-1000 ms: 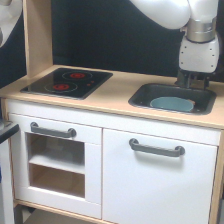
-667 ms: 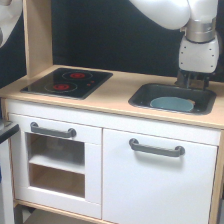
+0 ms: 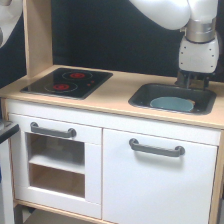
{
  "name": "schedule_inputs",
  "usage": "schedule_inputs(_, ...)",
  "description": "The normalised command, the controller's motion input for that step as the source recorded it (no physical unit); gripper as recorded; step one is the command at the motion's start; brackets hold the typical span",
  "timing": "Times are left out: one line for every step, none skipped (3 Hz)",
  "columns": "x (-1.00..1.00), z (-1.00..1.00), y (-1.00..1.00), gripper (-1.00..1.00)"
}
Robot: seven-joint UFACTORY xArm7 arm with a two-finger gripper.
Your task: Place the pot in the sink
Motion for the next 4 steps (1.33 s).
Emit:
schedule_inputs(0.63,-0.59,0.31,1.0)
schedule_inputs(1.0,-1.0,0.16,1.0)
schedule_inputs(1.0,-1.0,0.46,1.0)
schedule_inputs(0.92,-1.0,0.5,1.0)
